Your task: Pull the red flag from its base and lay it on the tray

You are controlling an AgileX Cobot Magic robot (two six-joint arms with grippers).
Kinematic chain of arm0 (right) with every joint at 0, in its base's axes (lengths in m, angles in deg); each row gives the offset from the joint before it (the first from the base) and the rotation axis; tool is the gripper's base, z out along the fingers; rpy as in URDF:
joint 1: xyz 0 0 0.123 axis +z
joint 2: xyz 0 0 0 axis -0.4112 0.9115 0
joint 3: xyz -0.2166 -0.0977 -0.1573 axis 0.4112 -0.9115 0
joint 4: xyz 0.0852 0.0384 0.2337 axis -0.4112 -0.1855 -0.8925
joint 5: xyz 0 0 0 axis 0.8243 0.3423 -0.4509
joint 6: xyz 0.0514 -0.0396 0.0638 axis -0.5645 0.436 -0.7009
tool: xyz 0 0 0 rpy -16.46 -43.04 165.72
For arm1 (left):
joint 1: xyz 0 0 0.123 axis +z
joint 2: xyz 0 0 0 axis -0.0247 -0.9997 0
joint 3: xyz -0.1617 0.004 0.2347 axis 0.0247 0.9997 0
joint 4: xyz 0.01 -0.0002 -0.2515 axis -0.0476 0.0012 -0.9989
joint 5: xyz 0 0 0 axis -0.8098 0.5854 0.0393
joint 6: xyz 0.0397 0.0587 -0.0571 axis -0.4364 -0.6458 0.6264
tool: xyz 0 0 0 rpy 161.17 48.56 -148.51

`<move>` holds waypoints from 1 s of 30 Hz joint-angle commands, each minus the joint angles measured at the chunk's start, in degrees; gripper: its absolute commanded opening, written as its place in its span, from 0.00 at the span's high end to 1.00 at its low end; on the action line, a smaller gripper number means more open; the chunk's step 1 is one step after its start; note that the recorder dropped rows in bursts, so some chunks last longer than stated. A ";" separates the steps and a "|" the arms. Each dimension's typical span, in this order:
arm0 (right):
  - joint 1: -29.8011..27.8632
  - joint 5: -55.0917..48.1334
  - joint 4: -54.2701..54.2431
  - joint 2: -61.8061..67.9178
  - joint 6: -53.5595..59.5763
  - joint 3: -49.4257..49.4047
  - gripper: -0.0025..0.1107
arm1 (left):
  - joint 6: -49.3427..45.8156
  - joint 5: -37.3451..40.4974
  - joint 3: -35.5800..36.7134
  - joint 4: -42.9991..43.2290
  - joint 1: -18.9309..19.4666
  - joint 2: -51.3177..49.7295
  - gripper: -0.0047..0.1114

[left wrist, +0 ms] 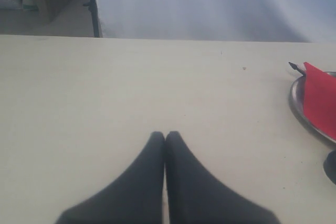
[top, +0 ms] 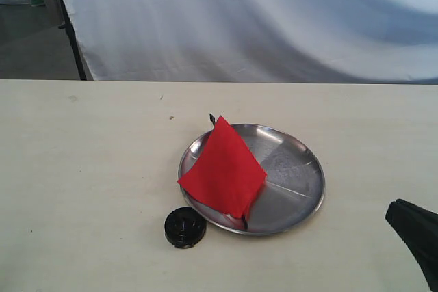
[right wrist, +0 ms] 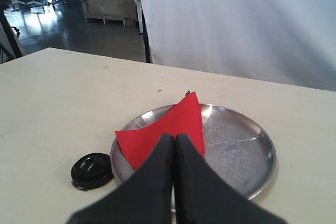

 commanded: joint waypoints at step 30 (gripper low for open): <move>-0.27 -31.26 0.76 -24.51 0.07 -0.18 0.98 | 0.07 -0.28 0.18 -0.30 0.05 0.17 0.96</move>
